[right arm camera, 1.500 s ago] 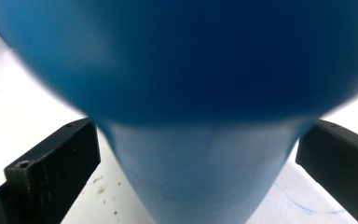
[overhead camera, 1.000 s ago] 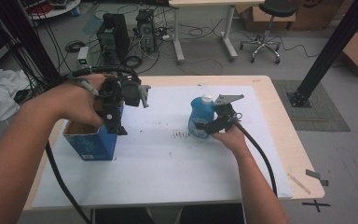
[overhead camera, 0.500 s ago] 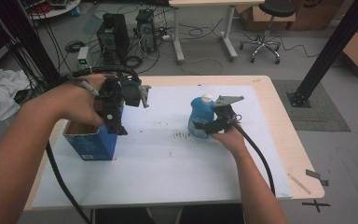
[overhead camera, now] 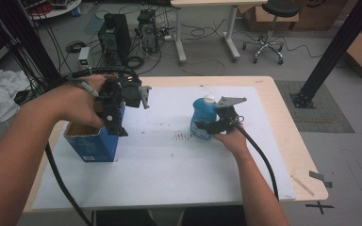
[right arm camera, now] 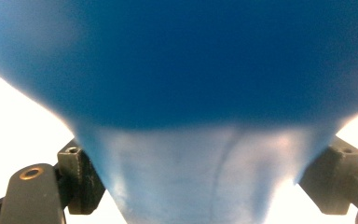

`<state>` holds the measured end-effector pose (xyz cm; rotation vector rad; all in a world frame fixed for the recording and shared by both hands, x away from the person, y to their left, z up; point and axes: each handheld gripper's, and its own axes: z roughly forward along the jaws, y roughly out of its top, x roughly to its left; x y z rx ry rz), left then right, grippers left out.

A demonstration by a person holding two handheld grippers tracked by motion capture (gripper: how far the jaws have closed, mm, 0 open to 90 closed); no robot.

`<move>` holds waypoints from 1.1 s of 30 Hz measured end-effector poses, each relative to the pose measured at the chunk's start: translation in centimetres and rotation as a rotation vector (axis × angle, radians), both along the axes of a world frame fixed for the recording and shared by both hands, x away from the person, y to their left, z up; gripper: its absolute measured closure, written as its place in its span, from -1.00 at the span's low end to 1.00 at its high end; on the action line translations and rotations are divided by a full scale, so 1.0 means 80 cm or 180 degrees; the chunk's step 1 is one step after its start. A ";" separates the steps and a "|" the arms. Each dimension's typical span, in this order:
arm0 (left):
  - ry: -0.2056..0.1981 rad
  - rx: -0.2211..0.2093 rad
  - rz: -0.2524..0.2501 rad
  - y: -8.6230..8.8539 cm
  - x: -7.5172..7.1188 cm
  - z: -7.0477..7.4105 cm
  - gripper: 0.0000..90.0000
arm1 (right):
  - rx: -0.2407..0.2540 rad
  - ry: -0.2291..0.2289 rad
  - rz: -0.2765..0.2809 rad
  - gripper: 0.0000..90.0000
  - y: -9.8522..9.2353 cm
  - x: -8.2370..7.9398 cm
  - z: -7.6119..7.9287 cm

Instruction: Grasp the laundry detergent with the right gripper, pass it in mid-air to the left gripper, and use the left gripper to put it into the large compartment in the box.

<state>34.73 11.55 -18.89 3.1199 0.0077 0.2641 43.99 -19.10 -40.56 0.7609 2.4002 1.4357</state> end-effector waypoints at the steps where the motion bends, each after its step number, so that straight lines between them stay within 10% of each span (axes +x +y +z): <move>1: 0.0005 0.0006 -0.0002 0.000 0.000 0.000 -1.00 | 0.0006 0.0003 0.0005 -0.62 0.000 0.000 0.000; 33: -0.0018 0.0018 0.0002 -0.001 0.000 0.002 -1.00 | 0.0036 -0.0054 0.0076 -0.14 -0.001 -0.001 -0.002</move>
